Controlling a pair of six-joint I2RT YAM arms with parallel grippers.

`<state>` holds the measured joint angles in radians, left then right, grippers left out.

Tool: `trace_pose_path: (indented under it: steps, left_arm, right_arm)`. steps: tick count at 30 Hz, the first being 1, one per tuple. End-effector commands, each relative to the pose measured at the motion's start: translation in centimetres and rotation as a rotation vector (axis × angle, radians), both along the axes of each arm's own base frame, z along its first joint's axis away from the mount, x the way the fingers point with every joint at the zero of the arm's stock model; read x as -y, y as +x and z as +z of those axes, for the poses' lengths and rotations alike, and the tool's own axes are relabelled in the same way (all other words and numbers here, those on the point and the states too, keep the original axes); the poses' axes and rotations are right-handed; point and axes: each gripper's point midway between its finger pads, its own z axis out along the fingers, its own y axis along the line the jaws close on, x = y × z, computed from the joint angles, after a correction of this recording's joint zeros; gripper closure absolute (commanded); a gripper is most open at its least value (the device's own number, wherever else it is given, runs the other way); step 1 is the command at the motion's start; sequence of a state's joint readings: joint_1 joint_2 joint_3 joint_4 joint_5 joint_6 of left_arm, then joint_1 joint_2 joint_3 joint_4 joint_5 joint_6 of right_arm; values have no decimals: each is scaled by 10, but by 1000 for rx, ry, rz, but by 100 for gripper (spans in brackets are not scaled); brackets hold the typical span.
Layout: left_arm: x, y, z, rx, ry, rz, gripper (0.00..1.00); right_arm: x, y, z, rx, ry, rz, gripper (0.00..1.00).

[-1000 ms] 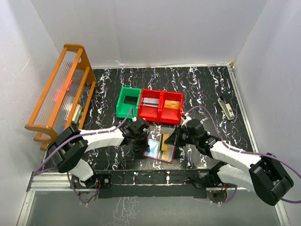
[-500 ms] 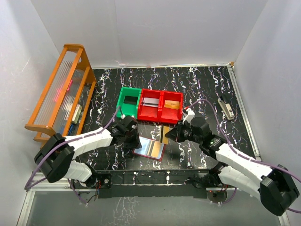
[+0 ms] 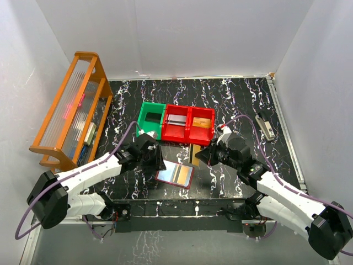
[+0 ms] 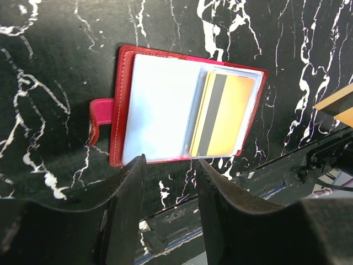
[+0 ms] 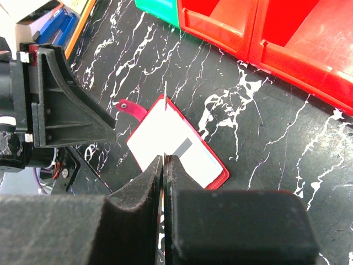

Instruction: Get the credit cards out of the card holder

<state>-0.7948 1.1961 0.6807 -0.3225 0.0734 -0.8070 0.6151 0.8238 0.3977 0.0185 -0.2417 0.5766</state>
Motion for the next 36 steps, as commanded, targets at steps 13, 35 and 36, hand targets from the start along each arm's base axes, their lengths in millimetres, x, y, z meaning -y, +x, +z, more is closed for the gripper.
trace_pose_path:
  steps: [13, 35, 36]
  left_arm:
    - [-94, 51, 61, 136, 185, 156, 11]
    - [-148, 77, 86, 483, 351, 176, 1]
    - [-150, 78, 87, 481, 366, 176, 1]
  right_arm:
    - [35, 64, 37, 185, -264, -232, 100]
    - [45, 190, 29, 499, -1051, 37, 100]
    - [49, 194, 27, 514, -1092, 34, 100]
